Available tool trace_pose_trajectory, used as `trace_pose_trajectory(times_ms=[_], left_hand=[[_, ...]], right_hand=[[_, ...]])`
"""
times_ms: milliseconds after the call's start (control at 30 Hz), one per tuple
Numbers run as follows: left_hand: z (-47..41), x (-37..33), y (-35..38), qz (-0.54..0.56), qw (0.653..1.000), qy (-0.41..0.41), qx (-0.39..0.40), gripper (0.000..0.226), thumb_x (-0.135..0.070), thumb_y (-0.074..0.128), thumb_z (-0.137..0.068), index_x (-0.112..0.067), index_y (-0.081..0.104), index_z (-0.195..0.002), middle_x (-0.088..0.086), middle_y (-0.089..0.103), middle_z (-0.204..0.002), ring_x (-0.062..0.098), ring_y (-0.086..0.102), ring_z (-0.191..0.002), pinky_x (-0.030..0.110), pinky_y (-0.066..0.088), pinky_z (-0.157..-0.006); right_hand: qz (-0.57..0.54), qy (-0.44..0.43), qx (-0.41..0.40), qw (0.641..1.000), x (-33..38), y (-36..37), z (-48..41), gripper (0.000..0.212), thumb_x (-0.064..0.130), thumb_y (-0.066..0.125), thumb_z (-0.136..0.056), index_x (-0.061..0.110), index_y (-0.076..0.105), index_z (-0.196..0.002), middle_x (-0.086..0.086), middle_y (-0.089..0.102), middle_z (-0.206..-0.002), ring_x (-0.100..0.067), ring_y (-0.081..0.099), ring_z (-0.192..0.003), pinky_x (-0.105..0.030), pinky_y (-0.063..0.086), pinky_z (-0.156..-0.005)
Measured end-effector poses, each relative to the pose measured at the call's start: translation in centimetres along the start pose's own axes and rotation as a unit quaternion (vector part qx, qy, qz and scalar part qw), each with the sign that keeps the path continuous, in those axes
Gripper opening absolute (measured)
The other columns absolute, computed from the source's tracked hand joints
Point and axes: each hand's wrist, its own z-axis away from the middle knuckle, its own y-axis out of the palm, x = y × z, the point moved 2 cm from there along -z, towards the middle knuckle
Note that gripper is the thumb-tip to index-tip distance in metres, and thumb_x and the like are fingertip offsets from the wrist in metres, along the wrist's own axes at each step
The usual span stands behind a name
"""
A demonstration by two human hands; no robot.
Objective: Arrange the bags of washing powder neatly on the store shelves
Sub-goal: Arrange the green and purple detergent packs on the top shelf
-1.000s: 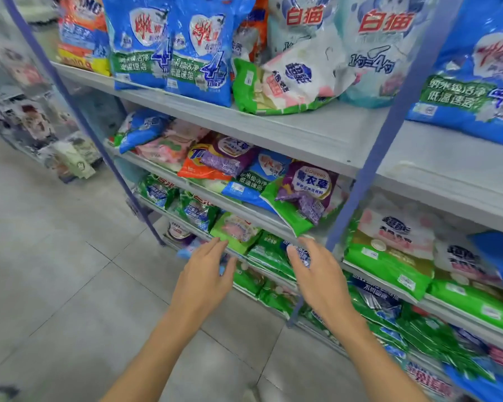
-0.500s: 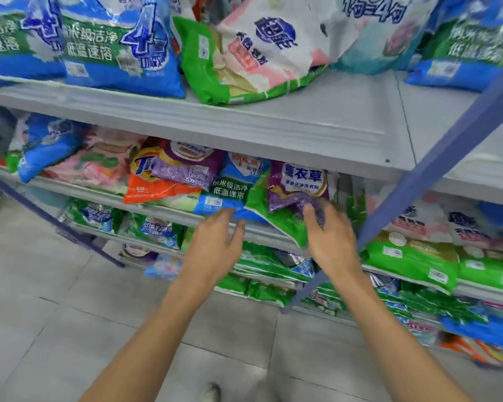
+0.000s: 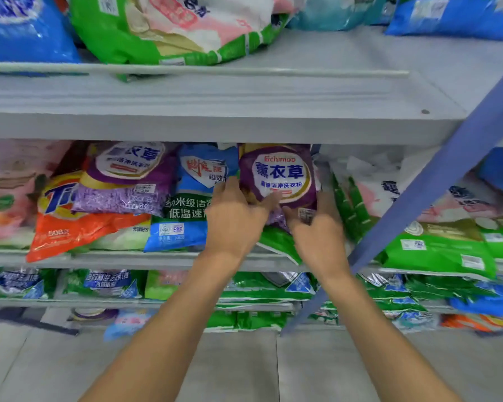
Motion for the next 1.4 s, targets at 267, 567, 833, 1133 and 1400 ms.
trace_pose_trajectory(times_ms=[267, 567, 833, 1133, 1400], left_hand=[[-0.4, 2.5, -0.7, 0.339, 0.932, -0.111, 0.067, 0.026, -0.003, 0.077, -0.086, -0.022, 0.068, -0.101, -0.005, 0.078, -0.093, 0.02, 0.076, -0.091, 0.027, 0.062, -0.078], [5.8, 4.9, 0.0, 0.578, 0.768, -0.23, 0.15, 0.048, -0.013, 0.065, -0.095, -0.027, 0.056, -0.14, 0.009, 0.072, -0.126, 0.03, 0.07, -0.114, 0.053, 0.054, -0.1], [11.2, 2.8, -4.2, 0.523, 0.769, -0.296, 0.219, 0.062, -0.016, 0.076, -0.073, -0.003, 0.061, -0.132, 0.021, 0.074, -0.115, 0.033, 0.074, -0.101, 0.043, 0.063, -0.08], [18.0, -6.5, -6.6, 0.484, 0.752, -0.237, 0.379, 0.057, 0.004, 0.065, -0.078, -0.006, 0.059, -0.134, 0.019, 0.075, -0.114, 0.034, 0.076, -0.095, 0.04, 0.063, -0.072], [22.7, -21.1, -2.9, 0.492, 0.737, -0.138, 0.443, 0.053, -0.019, 0.074, -0.078, -0.018, 0.062, -0.13, 0.013, 0.075, -0.118, 0.032, 0.074, -0.103, 0.043, 0.062, -0.078]], right_hand=[[-0.093, 0.07, 0.101, 0.988, -3.1, 0.0, 1.2, 0.056, 0.008, 0.094, -0.068, 0.027, 0.064, -0.112, 0.017, 0.076, -0.097, 0.007, 0.07, -0.088, -0.01, 0.055, -0.074], [-0.299, 0.161, 0.152, 0.928, -3.7, -1.4, 3.9, 0.027, 0.015, 0.071, -0.094, 0.027, 0.068, -0.118, 0.003, 0.079, -0.108, -0.019, 0.075, -0.103, -0.04, 0.057, -0.094], [-0.421, 0.231, 0.168, 0.861, -1.8, -5.0, 10.0, 0.053, 0.005, 0.072, -0.076, 0.014, 0.06, -0.127, -0.014, 0.076, -0.114, -0.029, 0.076, -0.097, -0.04, 0.064, -0.078], [-0.447, 0.257, 0.134, 0.846, 1.2, -16.7, 16.0, 0.072, -0.006, 0.079, -0.066, 0.005, 0.058, -0.134, -0.024, 0.071, -0.122, -0.038, 0.073, -0.103, -0.05, 0.061, -0.089], [-0.455, 0.186, -0.015, 0.871, 2.9, -32.0, 17.1, 0.053, 0.03, 0.067, -0.088, 0.012, 0.059, -0.136, -0.017, 0.071, -0.126, -0.037, 0.068, -0.117, -0.054, 0.053, -0.1]])
